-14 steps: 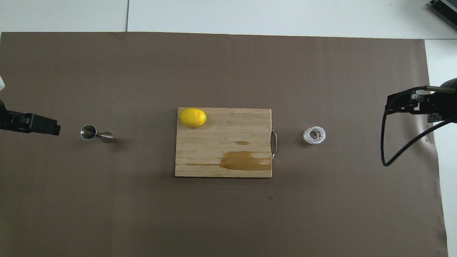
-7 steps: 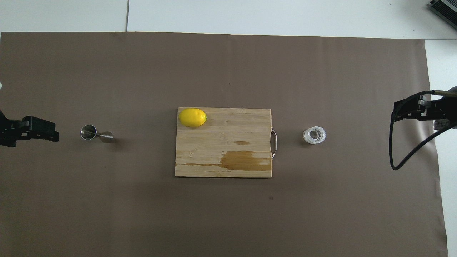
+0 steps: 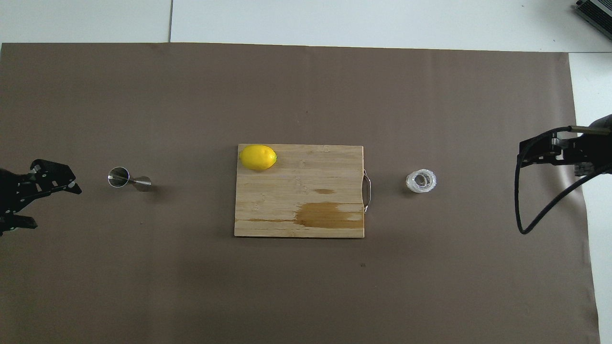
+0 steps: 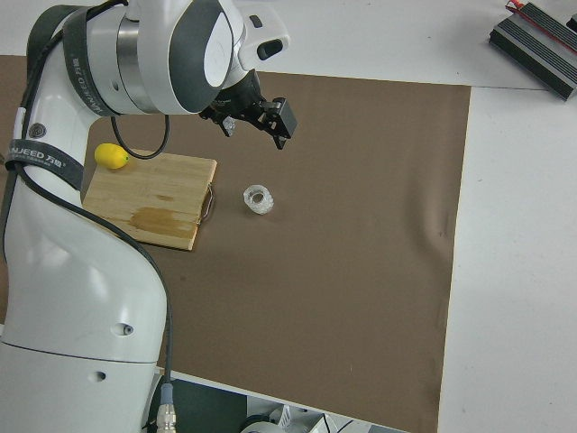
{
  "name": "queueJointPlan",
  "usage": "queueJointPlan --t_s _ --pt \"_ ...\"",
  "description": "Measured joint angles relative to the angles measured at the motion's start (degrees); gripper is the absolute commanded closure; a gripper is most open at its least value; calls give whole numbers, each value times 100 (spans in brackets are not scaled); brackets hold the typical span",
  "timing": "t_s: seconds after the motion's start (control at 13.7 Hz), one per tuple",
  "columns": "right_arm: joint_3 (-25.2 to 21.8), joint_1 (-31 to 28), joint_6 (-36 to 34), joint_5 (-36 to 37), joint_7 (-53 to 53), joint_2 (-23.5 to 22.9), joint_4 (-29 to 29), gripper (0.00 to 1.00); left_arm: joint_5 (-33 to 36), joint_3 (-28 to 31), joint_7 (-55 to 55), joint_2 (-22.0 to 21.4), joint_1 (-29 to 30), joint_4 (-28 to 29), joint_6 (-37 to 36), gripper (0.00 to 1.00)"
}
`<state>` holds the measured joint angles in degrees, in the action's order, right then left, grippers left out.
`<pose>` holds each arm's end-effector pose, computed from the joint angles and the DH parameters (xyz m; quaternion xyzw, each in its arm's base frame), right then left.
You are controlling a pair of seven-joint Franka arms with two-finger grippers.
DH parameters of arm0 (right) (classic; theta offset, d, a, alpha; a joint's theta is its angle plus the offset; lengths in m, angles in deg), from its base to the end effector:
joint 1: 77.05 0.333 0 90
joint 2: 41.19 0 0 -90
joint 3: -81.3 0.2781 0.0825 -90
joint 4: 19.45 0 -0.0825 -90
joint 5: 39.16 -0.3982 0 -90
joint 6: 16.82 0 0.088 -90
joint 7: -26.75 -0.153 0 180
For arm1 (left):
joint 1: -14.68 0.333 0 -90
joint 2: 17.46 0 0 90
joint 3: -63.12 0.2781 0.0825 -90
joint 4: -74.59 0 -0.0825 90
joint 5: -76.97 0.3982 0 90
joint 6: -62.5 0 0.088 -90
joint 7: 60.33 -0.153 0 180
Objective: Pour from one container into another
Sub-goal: 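Open the left gripper and move it toward the small steel cup, then close the left gripper around the small steel cup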
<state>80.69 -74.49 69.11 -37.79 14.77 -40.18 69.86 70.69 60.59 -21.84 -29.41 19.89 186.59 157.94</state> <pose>0.5546 0.0150 0.5503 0.9958 -0.0880 -0.0191 0.0143 0.5055 0.0071 0.4749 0.9314 0.3584 -0.0535 0.0350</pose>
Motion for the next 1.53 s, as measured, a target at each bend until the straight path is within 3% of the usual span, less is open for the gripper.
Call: queueJointPlan --t_s 0.37,0.8,1.17,1.53 --pt "0 0 0 0 1 0 0 0 -875 12 1460 245 320 803 1247 0" --pt "-25 -29 0 0 1 0 0 0 -1658 13 1845 1105 367 847 2312 0" --pt "-26 -45 0 0 1 0 0 0 -1753 -22 1942 1449 360 857 2897 0" --pt "-26 -45 0 0 1 0 0 0 -1759 -36 2030 1695 349 860 2999 0"
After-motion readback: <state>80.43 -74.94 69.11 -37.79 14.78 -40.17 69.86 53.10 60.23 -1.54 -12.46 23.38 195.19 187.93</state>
